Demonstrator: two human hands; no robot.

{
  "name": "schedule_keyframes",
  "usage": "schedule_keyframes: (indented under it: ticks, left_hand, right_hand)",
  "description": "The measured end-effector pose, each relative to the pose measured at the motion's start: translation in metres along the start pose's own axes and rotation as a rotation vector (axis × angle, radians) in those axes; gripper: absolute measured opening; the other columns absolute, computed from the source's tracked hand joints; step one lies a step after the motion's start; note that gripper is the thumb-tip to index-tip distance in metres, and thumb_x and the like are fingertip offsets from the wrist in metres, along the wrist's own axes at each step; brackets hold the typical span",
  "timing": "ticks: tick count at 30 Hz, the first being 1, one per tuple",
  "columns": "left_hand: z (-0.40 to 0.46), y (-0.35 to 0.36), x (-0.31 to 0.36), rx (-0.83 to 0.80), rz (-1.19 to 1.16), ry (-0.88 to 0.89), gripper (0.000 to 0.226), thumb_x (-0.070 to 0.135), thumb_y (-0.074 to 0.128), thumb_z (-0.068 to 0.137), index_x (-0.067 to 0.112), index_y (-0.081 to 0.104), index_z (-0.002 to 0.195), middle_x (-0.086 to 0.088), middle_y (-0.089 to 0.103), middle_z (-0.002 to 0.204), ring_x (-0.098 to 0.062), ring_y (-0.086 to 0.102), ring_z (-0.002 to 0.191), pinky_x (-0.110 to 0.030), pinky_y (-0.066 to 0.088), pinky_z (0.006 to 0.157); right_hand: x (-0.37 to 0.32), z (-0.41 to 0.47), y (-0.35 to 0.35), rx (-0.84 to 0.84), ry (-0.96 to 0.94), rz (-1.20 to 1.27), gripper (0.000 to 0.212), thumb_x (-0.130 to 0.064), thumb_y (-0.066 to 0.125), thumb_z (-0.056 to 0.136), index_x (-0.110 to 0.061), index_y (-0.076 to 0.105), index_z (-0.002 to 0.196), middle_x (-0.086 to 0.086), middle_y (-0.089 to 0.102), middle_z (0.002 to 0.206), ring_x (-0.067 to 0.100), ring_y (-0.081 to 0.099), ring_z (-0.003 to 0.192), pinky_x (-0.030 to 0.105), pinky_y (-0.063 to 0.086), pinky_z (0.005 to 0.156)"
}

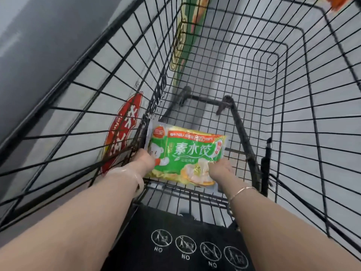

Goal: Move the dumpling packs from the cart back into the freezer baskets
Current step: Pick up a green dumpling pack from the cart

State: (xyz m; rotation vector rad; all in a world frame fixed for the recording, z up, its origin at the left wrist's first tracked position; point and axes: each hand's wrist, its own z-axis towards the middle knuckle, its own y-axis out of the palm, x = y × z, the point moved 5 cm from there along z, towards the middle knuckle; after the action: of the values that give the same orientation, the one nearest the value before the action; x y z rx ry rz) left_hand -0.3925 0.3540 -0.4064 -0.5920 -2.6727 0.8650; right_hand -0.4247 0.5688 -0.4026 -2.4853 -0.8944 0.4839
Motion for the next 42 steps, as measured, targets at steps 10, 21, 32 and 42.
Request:
schedule_keyframes:
  ticks: [10, 21, 32, 42]
  left_hand:
    - [0.021, 0.008, -0.012, -0.011, -0.271, -0.028, 0.029, 0.010, 0.046, 0.097, -0.003, 0.060, 0.119, -0.023, 0.061, 0.123, -0.032, 0.060, 0.106, -0.036, 0.045, 0.095]
    - [-0.031, -0.005, 0.028, 0.060, 0.006, 0.179, 0.027, 0.005, 0.046, 0.092, 0.000, 0.054, 0.117, -0.018, 0.058, 0.125, -0.034, 0.056, 0.115, -0.032, 0.044, 0.088]
    - [-0.182, -0.149, 0.123, 0.295, -0.118, 0.473, 0.026, 0.008, 0.045, 0.093, 0.002, 0.050, 0.118, -0.018, 0.058, 0.126, -0.035, 0.055, 0.118, -0.039, 0.045, 0.097]
    - [-0.324, -0.322, 0.045, 0.644, -0.321, 0.523, 0.022, 0.015, 0.056, 0.089, 0.002, 0.059, 0.106, -0.017, 0.064, 0.111, -0.035, 0.061, 0.106, -0.037, 0.047, 0.076]
  right_hand:
    - [0.002, 0.016, 0.002, -0.014, -0.019, 0.164, 0.025, -0.014, 0.055, 0.092, 0.001, 0.060, 0.112, 0.015, 0.064, 0.105, 0.029, 0.061, 0.097, 0.035, 0.050, 0.085]
    - [-0.010, -0.021, -0.038, 0.256, -0.183, 0.125, 0.027, -0.002, 0.039, 0.094, -0.006, 0.055, 0.115, 0.014, 0.057, 0.097, 0.031, 0.057, 0.089, 0.036, 0.048, 0.078]
    - [-0.082, -0.177, -0.192, 0.565, -0.482, 0.325, 0.027, -0.011, 0.038, 0.099, -0.003, 0.055, 0.118, 0.020, 0.056, 0.121, 0.033, 0.056, 0.103, 0.033, 0.039, 0.076]
    - [-0.159, -0.395, -0.241, 0.613, -0.851, 0.277, 0.030, -0.013, 0.036, 0.100, 0.001, 0.053, 0.120, 0.023, 0.054, 0.126, 0.038, 0.050, 0.118, 0.038, 0.040, 0.092]
